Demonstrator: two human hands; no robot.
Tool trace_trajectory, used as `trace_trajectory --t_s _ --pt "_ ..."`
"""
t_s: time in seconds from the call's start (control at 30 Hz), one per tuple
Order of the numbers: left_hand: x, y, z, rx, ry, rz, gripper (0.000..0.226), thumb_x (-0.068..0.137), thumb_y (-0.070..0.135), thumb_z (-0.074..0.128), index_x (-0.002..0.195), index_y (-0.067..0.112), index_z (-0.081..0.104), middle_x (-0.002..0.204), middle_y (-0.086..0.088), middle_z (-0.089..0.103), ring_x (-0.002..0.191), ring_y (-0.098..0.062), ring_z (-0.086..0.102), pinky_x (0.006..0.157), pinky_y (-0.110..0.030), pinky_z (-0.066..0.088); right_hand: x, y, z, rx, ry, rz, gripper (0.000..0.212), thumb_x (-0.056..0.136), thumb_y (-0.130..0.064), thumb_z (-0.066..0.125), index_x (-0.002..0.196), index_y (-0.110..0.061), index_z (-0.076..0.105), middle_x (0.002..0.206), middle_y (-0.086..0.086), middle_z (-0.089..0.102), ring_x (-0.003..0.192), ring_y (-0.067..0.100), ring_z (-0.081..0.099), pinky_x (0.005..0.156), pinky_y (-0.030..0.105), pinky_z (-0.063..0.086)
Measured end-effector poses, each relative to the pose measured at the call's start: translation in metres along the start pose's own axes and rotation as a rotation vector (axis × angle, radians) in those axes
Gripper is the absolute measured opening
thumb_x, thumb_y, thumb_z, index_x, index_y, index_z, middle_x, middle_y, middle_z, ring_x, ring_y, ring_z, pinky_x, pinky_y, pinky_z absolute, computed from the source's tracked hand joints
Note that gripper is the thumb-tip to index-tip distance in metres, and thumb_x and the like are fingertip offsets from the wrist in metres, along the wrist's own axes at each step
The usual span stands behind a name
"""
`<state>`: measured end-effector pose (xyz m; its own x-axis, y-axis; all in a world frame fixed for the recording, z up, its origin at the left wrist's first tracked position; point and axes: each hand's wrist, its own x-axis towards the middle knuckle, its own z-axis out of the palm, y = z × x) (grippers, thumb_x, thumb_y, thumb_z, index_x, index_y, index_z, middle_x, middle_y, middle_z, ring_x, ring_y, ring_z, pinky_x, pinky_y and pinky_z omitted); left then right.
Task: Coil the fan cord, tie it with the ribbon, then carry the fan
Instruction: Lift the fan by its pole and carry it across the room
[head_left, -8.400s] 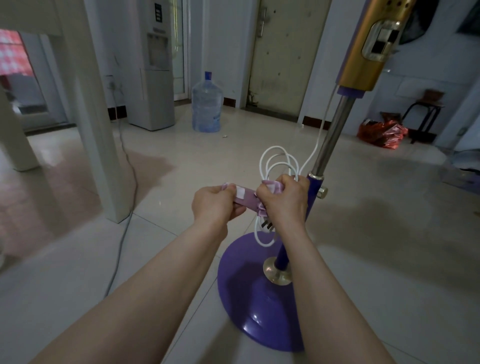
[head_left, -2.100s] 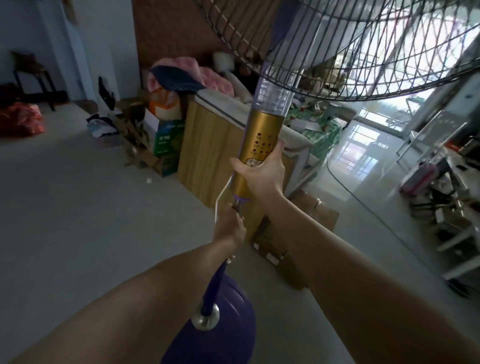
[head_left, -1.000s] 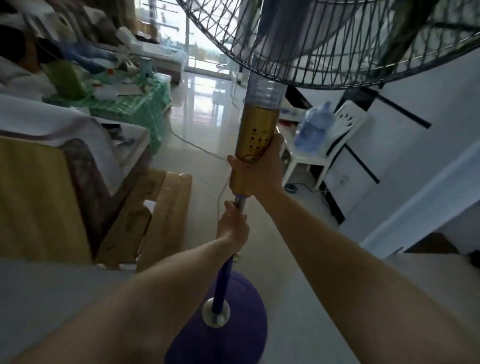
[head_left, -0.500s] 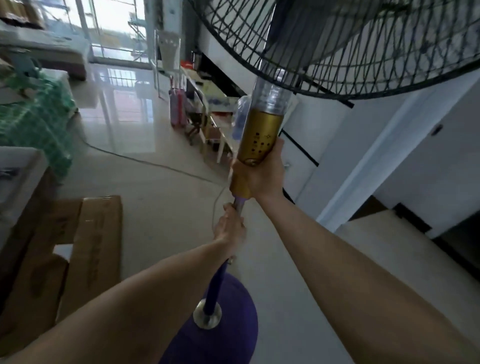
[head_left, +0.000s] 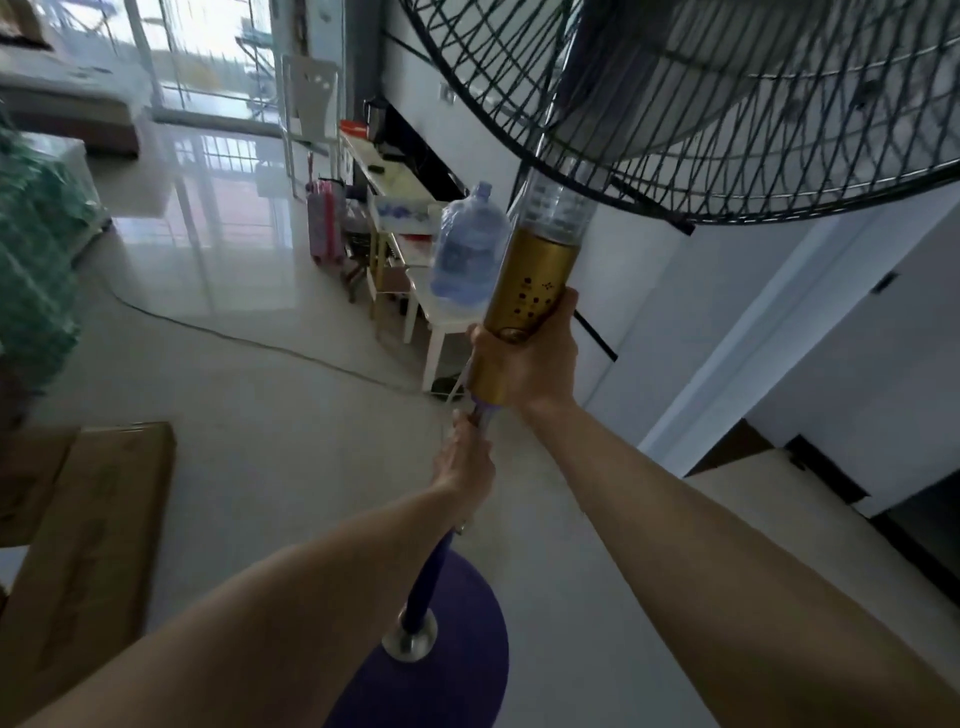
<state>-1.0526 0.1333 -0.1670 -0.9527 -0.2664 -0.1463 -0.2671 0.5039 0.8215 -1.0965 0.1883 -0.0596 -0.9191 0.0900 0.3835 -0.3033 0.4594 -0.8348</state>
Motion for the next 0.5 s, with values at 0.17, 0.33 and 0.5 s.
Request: trace_trajectory --t_s 0.17,0.33,0.5 --pt "0.071 0.030 0.035 -0.026 -0.024 0.016 0.027 0.096 0.012 0.042 0.123 0.008 0.035 0.116 -0.017 0.055 0.101 -0.033 0.056 0.071 -0.037 0.037 0.071 0.038 0.000 -0.017 0.024 -0.003 0.071 0.064 -0.035 0.083 0.114 -0.022 0.035 0.093 -0.005 0.064 0.073 0.014 0.064 0.062 0.025 0.049" --pt "0.149 0.049 0.070 -0.030 -0.057 0.054 0.027 0.095 0.009 0.043 0.121 0.005 0.037 0.115 -0.018 0.055 0.107 -0.036 0.056 0.082 -0.043 0.044 0.143 0.078 0.007 -0.013 0.062 0.013 0.073 0.064 -0.030 0.084 0.118 -0.021 0.036 0.085 -0.015 0.060 0.070 0.004 0.062 0.057 0.020 0.048" --pt "0.237 0.075 0.096 -0.039 -0.117 0.104 0.029 0.095 0.012 0.042 0.123 0.010 0.036 0.112 -0.015 0.056 0.095 -0.029 0.056 0.076 -0.042 0.047 0.223 0.109 0.016 -0.039 0.113 0.054 0.074 0.065 -0.033 0.085 0.119 -0.023 0.035 0.092 -0.009 0.062 0.071 0.007 0.062 0.058 0.017 0.046"
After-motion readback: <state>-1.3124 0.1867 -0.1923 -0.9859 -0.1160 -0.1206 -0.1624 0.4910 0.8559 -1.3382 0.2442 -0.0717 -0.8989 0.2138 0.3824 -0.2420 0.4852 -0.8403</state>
